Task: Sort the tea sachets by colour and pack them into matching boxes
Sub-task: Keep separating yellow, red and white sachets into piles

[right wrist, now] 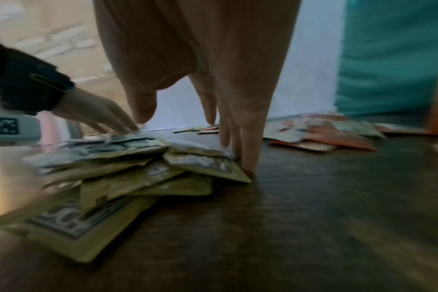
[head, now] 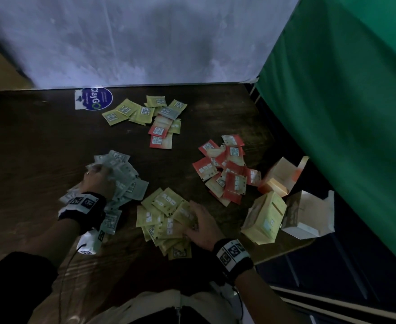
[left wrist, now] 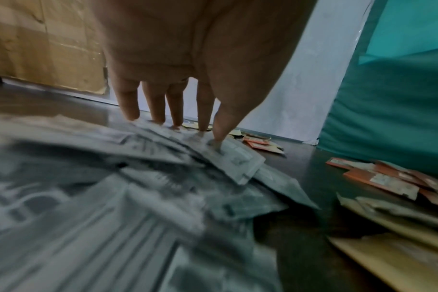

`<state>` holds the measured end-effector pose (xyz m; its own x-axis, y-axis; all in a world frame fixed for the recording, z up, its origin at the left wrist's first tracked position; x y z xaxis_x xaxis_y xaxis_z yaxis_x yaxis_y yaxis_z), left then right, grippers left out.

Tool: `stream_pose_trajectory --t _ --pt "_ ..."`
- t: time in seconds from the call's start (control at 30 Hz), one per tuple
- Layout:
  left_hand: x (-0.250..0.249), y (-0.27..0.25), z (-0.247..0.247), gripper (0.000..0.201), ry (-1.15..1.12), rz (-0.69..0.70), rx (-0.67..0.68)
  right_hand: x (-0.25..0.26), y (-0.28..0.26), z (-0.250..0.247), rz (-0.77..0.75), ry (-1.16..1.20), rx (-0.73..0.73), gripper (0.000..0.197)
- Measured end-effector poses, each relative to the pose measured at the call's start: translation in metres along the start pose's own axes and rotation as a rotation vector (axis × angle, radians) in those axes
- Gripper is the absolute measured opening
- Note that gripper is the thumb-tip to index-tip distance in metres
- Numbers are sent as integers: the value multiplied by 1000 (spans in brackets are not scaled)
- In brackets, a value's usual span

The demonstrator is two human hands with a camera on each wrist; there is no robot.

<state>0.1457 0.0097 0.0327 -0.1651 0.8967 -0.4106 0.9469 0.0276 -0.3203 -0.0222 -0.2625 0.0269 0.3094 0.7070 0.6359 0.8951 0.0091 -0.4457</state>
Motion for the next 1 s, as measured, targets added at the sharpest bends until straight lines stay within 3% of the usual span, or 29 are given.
stream_pose_trajectory --t 0.2,0.33,0.4,0.53,0.7,0.77,0.9,1.0 --pt "-47 19 -13 39 21 237 12 -26 -5 -22 147 155 -227 50" --pt "-92 51 0 40 111 319 189 -49 -4 -24 324 90 -227 34" --pt "-111 69 11 47 144 308 262 -54 -3 -21 323 50 -229 31" --pt "-141 96 22 79 136 237 224 -60 3 -18 325 5 -234 26" --pt "-159 128 42 102 175 301 279 -60 5 -19 337 -30 -243 25" --pt "-164 133 47 98 186 283 285 -57 4 -18 335 -42 -238 25" --pt "-170 140 48 66 212 322 230 -54 3 -20 317 -73 -240 26" --pt "-168 143 41 59 259 322 229 -55 2 -20 314 -73 -245 26"
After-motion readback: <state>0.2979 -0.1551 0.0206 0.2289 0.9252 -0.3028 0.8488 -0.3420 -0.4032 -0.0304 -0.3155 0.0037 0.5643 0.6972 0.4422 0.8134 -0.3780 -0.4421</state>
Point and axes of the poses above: each hand's wrist, its own y-axis towards the middle knuckle, its own z-axis out of the palm, x = y × z, the point moved 4 cm from there along y, towards the middle knuckle, and after that the axes turned 6 degrees about -y, right-handed, at the moved point
